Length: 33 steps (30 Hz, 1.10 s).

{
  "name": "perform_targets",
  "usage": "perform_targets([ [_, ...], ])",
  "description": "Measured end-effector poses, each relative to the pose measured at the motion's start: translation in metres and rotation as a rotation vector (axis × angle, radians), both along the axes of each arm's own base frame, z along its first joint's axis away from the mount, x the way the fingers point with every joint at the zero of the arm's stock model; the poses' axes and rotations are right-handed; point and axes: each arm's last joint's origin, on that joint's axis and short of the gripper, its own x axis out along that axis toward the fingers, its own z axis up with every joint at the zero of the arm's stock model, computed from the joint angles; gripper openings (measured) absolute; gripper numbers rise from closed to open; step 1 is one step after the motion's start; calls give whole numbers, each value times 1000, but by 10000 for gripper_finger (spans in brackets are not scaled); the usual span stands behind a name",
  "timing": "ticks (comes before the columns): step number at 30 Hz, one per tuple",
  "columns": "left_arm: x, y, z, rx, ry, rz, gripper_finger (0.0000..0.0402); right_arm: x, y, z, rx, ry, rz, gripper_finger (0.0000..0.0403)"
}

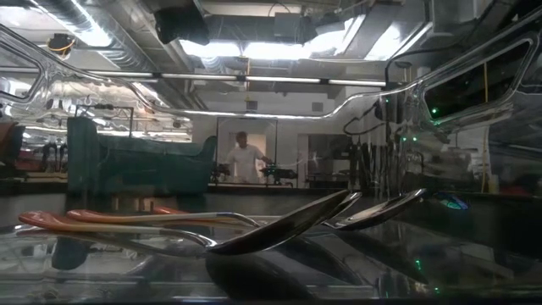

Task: Sort silverware by color (type)
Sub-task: Put the orange spoon into the transparent bin

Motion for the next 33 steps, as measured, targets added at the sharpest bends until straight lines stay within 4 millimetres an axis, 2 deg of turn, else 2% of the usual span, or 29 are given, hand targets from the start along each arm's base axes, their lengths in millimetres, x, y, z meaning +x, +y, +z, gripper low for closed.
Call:
perform_targets([
  [9, 0, 0, 0, 0, 0, 0, 89, 0, 0, 0, -2, -4, 0, 55],
  [18, 0, 0, 0, 0, 0, 0, 88, 0, 0, 0, -2, -4, 0, 9],
  [33, 0, 0, 0, 4, -1, 4, 89, 4, -2, 1, -1, -69, 19, 2],
])
